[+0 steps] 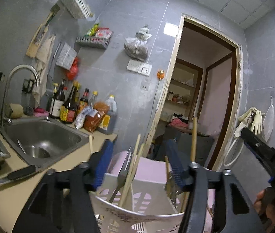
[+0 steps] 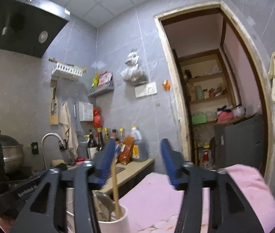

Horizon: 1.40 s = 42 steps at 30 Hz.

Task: Organize utensils
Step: 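Lower the chopsticks into the white holder and open both tools, then move both open tools back over the last chopstick and spoon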

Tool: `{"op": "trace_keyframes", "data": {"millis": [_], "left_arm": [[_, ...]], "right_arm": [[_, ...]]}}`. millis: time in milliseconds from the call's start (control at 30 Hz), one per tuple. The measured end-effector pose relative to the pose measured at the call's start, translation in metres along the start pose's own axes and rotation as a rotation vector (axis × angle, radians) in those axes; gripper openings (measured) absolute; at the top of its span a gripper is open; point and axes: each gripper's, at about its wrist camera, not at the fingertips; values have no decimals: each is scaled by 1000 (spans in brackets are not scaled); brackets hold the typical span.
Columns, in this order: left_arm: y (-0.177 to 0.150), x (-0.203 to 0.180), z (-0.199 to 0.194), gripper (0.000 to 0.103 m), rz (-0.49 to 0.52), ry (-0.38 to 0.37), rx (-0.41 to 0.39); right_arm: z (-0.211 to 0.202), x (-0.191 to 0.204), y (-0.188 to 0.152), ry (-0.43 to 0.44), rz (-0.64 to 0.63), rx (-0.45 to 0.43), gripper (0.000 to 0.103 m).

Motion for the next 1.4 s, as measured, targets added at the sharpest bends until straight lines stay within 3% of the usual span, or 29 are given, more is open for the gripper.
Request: {"op": "trace_keyframes", "data": {"millis": [100, 200, 267, 300, 500, 700, 900, 1000, 1100, 1233, 1400], "left_arm": [[10, -18, -8, 73, 47, -15, -9], [17, -40, -13, 88, 96, -46, 10], [18, -54, -16, 93, 120, -64, 23], [17, -61, -17, 96, 128, -76, 31], [-1, -101, -16, 101, 171, -178, 121], [-38, -140, -3, 101, 208, -276, 272], [-78, -166, 18, 101, 253, -323, 452], [-96, -175, 31, 100, 281, -331, 541], [-114, -179, 43, 95, 278, -333, 620], [-135, -188, 62, 72, 294, -352, 736], [-157, -193, 88, 50, 283, -377, 893]], "right_arm": [[-18, -11, 14, -21, -21, -22, 78], [-36, -24, 26, -41, -30, -34, 84], [-51, -32, 34, -62, -53, -40, 93], [-57, -35, 37, -72, -64, -43, 103], [-102, -62, 45, -135, -142, -29, 103], [-129, -94, 33, -209, -174, 84, 103], [-134, -126, 18, -217, -123, 214, 103], [-131, -139, 9, -206, -97, 287, 102], [-124, -150, -2, -179, -73, 369, 93], [-108, -161, -21, -136, -36, 498, 79], [-89, -168, -42, -93, -13, 631, 63]]}}
Point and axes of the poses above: each gripper's, at about its wrist camera, not at the fingertips, and z roughly the way its jaws point, x to its left, y to its top, and after that the axes turned 3 degrees about -x, right-handed
